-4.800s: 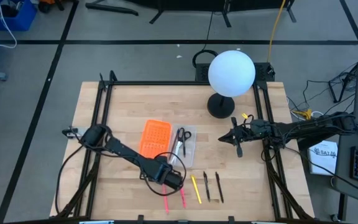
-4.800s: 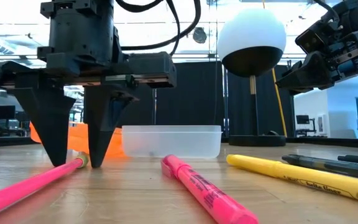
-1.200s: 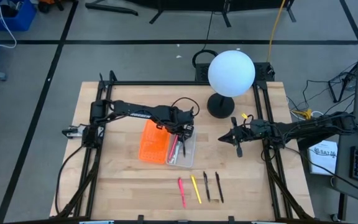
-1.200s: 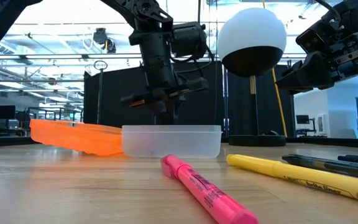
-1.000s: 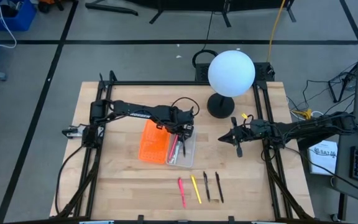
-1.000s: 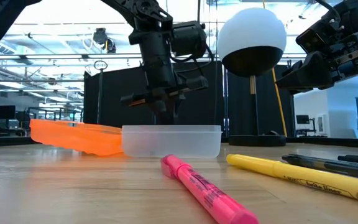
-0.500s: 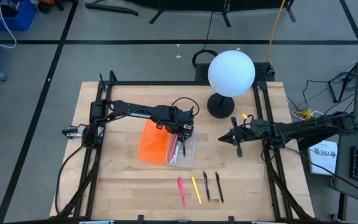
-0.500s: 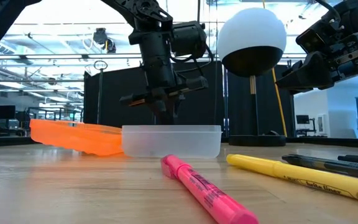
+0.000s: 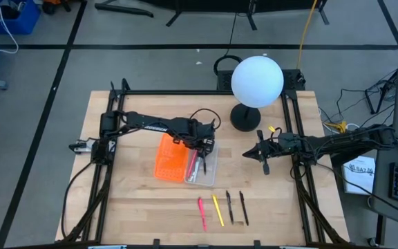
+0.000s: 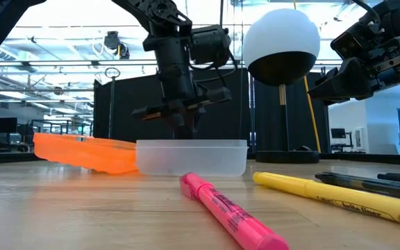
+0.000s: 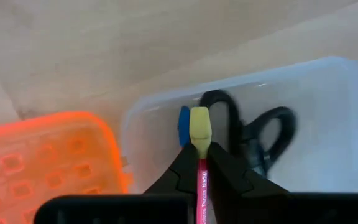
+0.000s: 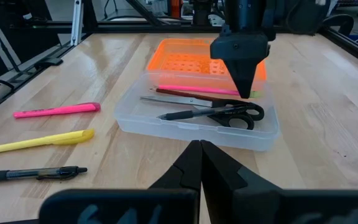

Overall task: Pick & place school supplies into a supply box
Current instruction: Put the pink pencil into the orange supply box

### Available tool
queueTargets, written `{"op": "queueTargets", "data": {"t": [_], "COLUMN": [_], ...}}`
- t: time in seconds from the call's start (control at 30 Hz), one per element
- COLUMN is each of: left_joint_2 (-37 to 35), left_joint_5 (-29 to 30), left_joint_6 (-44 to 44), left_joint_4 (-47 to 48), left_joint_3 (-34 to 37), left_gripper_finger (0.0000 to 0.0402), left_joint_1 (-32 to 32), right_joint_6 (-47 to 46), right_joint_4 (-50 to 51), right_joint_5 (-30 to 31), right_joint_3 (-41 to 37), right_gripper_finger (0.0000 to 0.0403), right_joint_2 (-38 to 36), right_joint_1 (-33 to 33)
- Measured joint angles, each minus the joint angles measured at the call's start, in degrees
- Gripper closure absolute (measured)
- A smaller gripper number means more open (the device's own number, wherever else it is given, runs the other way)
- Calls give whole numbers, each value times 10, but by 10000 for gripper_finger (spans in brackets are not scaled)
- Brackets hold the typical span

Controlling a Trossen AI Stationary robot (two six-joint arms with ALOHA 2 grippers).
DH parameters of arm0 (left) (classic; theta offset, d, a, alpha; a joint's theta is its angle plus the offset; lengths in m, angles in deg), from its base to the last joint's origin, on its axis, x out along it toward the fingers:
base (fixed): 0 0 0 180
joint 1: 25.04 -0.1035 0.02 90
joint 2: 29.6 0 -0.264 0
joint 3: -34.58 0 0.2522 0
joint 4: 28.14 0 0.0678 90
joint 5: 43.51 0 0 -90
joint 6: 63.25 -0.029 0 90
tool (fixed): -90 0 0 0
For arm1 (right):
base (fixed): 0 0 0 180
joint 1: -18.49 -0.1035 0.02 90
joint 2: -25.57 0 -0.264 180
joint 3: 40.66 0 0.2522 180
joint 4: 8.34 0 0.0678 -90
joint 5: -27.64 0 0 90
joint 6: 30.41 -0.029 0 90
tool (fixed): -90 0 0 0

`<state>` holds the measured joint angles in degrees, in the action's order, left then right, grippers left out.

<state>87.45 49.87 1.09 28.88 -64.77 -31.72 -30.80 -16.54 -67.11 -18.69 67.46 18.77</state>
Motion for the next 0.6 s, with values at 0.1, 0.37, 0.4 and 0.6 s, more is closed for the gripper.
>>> {"op": "queueTargets", "data": {"t": [0.1, 0.37, 0.4, 0.6], "left_joint_2": [0, 0, 0, 0], "left_joint_5": [-8, 11, 12, 1], "left_joint_6": [7, 2, 2, -2], "left_joint_4": [0, -10, -15, -36], "left_joint_3": [15, 29, 29, 29], "left_gripper_finger": [380, 380, 379, 332], "left_joint_1": [0, 0, 0, 0], "right_joint_6": [0, 1, 3, 9], "right_joint_4": [0, 0, 0, 0], "right_joint_5": [0, 0, 0, 0], "right_joint_3": [0, 0, 0, 0], "right_gripper_finger": [403, 403, 403, 403], "right_joint_2": [0, 0, 0, 0], "right_joint_1": [0, 0, 0, 0]}}
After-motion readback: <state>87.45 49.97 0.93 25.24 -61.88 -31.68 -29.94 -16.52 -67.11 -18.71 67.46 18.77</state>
